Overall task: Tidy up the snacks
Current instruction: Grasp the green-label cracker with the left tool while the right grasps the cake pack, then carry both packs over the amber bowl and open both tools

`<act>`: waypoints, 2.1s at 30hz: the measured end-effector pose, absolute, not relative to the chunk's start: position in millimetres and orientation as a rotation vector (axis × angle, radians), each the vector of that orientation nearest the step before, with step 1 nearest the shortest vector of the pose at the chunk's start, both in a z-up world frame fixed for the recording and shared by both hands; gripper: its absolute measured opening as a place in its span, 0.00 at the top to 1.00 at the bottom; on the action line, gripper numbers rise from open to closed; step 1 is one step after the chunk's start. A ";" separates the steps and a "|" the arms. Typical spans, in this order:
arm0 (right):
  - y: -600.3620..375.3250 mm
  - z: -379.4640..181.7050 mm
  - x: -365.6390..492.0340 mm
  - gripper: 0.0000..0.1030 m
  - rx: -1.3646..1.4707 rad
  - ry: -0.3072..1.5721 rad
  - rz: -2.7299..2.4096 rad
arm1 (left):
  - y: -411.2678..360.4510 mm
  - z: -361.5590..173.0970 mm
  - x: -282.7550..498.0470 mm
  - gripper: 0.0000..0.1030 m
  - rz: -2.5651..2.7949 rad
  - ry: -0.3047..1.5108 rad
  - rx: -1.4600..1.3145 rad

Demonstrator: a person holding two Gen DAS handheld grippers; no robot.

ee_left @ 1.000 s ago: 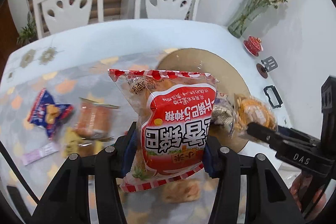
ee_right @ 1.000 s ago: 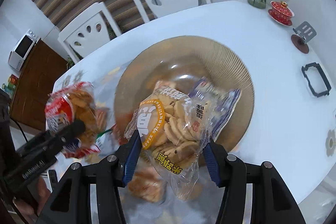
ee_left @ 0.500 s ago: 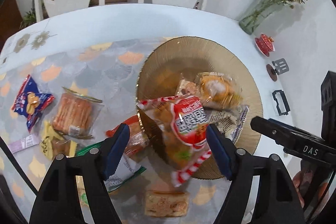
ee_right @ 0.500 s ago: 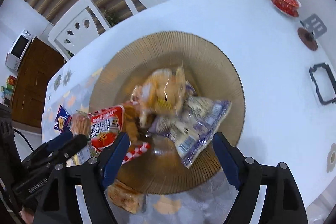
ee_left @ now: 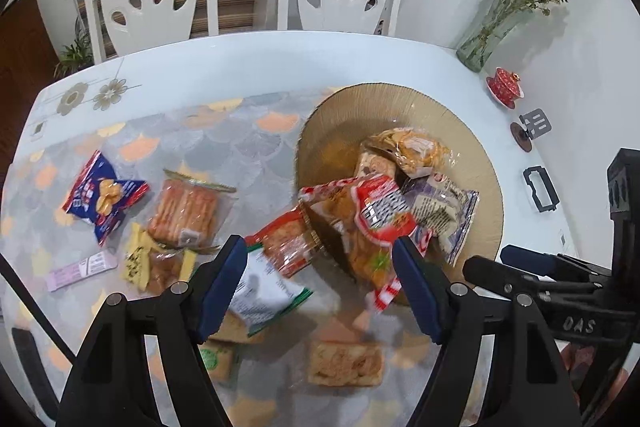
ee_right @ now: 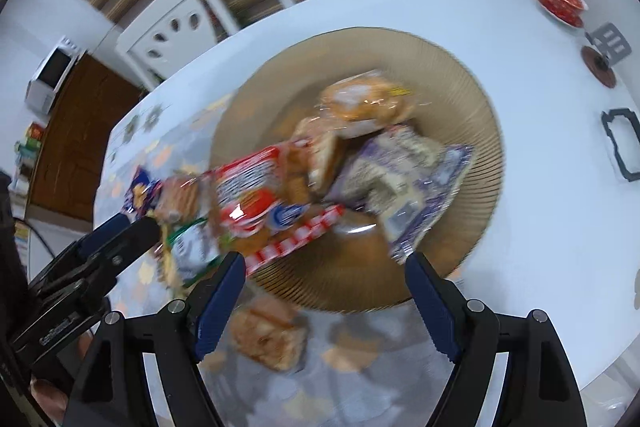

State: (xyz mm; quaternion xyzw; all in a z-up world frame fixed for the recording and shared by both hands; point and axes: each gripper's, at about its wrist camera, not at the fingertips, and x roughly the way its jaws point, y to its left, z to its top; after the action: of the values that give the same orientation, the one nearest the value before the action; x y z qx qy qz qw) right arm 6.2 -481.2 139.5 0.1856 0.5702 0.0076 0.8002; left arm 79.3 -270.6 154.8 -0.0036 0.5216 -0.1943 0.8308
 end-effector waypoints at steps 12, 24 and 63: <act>-389.1 131.5 -21.2 0.22 0.105 1.245 0.230 | -160.9 128.7 51.6 0.29 -0.294 1.157 -0.005; -348.5 53.5 -24.1 0.22 -0.124 1.401 0.429 | -158.0 36.9 39.7 0.29 -0.413 1.380 -0.113; -327.5 22.0 -32.6 0.52 -0.212 1.393 0.470 | -164.4 35.4 8.3 0.55 -0.351 1.250 -0.041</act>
State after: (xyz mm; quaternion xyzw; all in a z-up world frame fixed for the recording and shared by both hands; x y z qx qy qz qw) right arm -32.6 -327.5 22.0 -0.0967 0.6341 0.2138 0.7368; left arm 8.3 -164.4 35.4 -0.0189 0.5820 -0.1633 0.7964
